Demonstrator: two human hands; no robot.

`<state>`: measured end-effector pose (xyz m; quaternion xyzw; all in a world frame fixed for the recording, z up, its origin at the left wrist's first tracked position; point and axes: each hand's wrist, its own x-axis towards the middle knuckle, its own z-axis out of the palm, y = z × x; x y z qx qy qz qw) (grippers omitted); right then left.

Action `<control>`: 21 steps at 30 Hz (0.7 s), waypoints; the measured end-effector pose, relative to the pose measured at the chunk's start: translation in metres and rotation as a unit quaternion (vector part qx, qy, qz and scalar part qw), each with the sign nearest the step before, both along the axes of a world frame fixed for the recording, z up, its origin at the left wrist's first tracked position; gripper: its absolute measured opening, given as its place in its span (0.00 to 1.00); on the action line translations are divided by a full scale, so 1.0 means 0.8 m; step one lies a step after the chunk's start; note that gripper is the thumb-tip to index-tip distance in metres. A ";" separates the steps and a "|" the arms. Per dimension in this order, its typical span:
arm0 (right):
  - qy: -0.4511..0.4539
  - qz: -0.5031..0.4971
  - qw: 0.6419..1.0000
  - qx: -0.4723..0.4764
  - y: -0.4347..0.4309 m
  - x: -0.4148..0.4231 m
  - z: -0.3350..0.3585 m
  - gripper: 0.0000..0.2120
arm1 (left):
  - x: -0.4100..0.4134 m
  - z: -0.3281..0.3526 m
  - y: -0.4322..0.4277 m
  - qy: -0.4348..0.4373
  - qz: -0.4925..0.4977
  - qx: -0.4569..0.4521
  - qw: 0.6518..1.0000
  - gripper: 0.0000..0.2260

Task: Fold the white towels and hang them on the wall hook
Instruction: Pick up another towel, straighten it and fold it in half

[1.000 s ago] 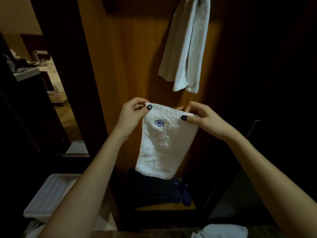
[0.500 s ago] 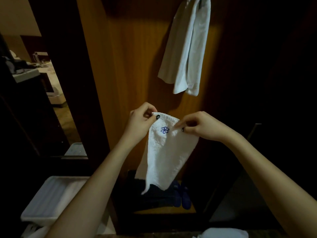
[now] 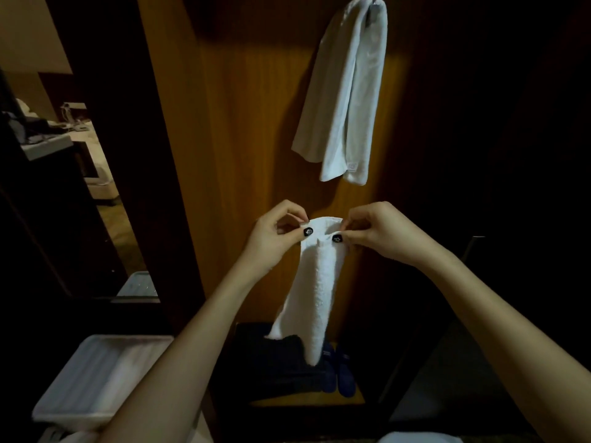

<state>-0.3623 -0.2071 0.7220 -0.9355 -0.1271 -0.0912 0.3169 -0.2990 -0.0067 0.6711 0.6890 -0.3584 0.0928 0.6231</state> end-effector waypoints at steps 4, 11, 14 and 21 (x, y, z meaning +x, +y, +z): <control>-0.090 -0.007 0.996 -0.017 0.000 0.001 0.002 0.05 | -0.004 0.005 -0.001 0.018 -0.014 0.030 0.999 0.14; -0.107 -0.026 0.994 -0.021 0.007 0.001 0.004 0.06 | -0.016 0.017 -0.005 0.057 -0.044 0.003 0.997 0.06; -0.115 -0.037 0.993 -0.011 0.013 0.000 0.000 0.07 | -0.015 0.020 -0.008 0.045 -0.017 0.022 0.999 0.09; -0.054 0.001 0.998 -0.033 0.013 -0.006 0.000 0.12 | -0.004 0.027 0.006 -0.001 0.035 0.076 0.997 0.05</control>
